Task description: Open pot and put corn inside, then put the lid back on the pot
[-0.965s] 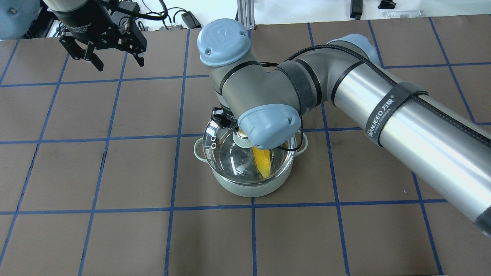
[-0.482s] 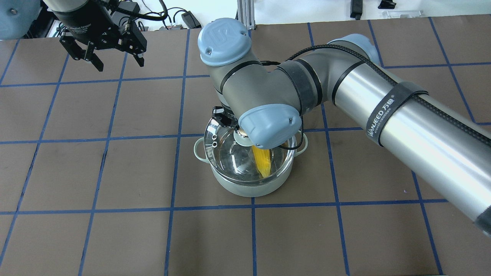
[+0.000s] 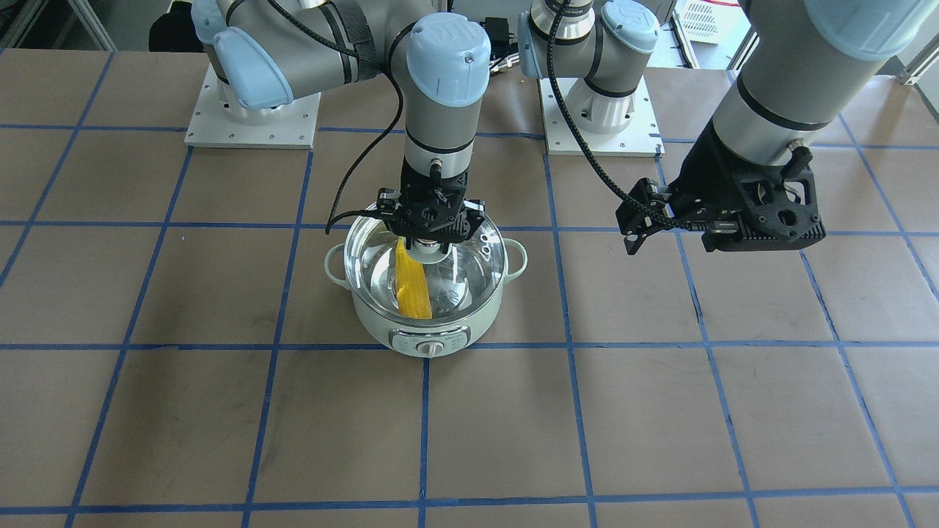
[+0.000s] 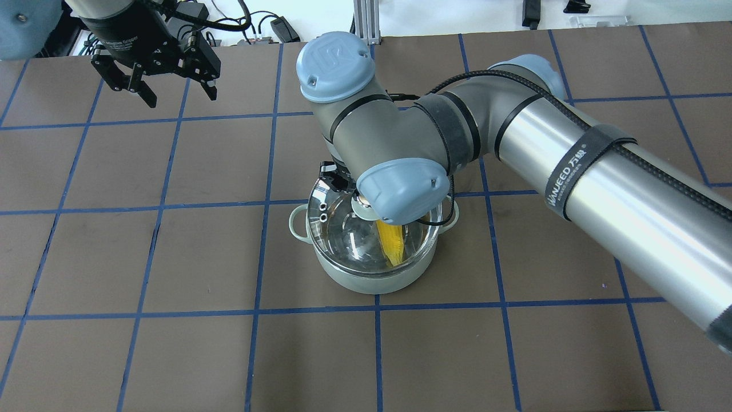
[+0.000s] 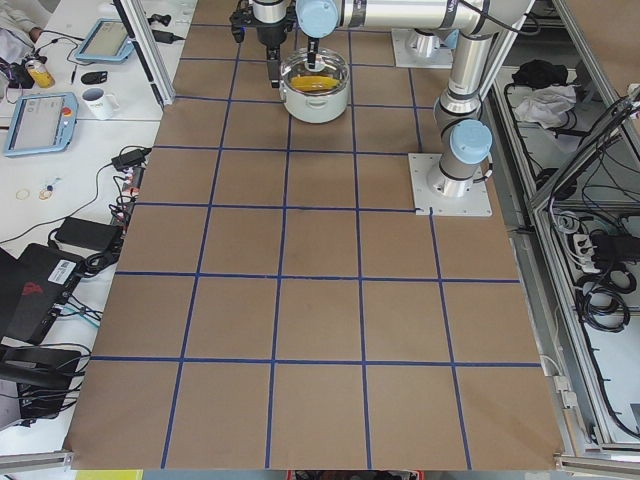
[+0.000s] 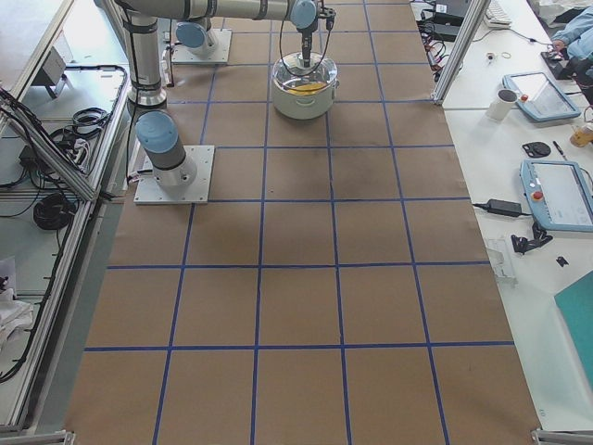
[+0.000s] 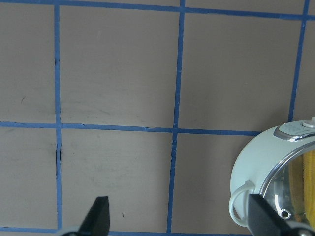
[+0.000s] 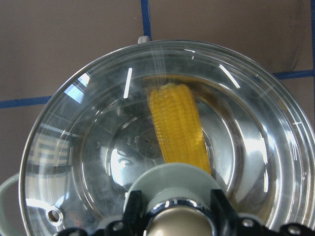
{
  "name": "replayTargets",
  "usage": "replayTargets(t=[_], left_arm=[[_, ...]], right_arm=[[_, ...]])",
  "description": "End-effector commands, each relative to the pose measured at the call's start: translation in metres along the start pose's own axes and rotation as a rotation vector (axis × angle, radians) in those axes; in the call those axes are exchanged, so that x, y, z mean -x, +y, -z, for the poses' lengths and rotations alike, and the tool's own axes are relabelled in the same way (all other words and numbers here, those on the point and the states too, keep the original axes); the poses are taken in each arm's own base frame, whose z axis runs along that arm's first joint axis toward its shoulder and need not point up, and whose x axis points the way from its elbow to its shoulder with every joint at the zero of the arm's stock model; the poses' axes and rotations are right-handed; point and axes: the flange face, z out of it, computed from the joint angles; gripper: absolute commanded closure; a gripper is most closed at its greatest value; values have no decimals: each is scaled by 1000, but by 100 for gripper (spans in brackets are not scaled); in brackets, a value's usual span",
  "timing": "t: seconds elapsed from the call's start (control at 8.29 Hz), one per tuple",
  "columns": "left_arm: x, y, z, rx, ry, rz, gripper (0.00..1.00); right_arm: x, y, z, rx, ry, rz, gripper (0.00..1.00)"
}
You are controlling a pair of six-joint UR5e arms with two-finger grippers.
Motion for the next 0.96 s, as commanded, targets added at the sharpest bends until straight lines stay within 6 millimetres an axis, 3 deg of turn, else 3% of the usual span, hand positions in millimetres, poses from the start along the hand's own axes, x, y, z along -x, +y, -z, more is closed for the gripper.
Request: replayTargets(t=[0.0, 0.84], left_arm=[[1, 1, -1, 1, -8, -2, 0], [1, 2, 0, 3, -11, -3, 0]], right_arm=[[0, 0, -2, -6, -6, -3, 100], [2, 0, -3, -2, -18, -3, 100]])
